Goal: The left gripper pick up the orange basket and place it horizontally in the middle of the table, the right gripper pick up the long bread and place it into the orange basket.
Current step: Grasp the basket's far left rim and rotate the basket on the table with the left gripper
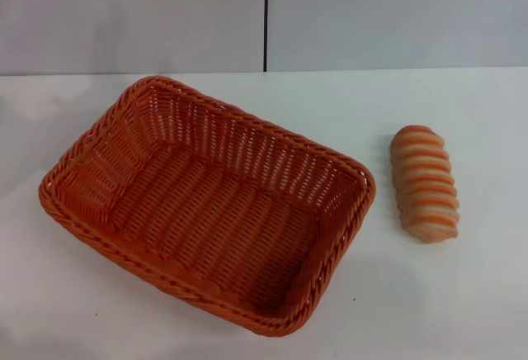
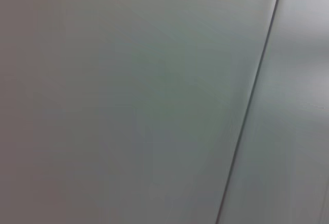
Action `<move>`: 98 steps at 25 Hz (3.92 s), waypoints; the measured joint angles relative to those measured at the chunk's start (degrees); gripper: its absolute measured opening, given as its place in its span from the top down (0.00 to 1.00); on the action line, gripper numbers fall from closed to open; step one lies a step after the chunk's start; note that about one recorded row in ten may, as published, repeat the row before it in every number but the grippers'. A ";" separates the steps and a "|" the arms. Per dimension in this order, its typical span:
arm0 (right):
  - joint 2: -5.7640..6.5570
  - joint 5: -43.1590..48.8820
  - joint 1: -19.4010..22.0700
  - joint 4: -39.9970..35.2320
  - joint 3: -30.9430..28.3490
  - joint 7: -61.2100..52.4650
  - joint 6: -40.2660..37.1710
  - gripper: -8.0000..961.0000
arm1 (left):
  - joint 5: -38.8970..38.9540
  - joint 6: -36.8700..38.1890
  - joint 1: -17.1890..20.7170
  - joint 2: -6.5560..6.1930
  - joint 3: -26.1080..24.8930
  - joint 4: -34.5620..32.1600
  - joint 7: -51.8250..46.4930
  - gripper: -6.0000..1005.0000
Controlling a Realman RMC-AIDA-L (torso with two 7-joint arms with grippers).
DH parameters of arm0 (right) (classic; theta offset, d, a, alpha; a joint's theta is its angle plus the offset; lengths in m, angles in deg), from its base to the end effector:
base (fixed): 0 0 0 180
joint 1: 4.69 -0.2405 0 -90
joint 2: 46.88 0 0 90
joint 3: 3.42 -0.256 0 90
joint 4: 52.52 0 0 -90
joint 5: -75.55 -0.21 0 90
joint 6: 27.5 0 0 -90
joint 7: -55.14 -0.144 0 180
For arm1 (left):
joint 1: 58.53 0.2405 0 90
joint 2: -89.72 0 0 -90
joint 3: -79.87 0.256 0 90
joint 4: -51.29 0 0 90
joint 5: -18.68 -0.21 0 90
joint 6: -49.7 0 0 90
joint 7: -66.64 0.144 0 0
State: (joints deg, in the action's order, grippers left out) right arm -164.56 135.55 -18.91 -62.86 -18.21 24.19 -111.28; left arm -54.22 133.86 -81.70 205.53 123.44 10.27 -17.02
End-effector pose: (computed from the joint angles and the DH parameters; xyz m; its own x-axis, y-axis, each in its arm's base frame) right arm 0.4393 0.2058 0.1474 0.6093 0.4178 -0.6739 -0.7761 0.4885 -0.3988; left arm -0.2558 0.3518 0.0992 0.4163 0.0851 0.9052 0.6619 -0.7109 -0.2376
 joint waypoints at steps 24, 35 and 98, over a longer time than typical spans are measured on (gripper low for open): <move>-0.39 1.45 1.16 -2.08 2.82 0.02 -0.17 0.82 | -46.47 -0.31 -6.15 -2.56 1.07 -24.40 -30.02 0.22; 0.07 2.13 1.50 -1.93 4.61 -0.72 2.31 0.51 | -63.27 2.71 -13.60 -0.35 1.17 -25.95 -33.40 0.22; -0.12 1.17 3.66 -2.06 2.84 -9.48 2.00 0.40 | -75.56 -2.72 -17.08 2.05 7.99 -19.69 -43.57 0.78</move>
State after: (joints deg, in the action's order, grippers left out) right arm -164.68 136.72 -15.24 -64.92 -15.37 14.71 -109.27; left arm -129.77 131.15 -98.77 207.58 131.43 -9.42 -60.59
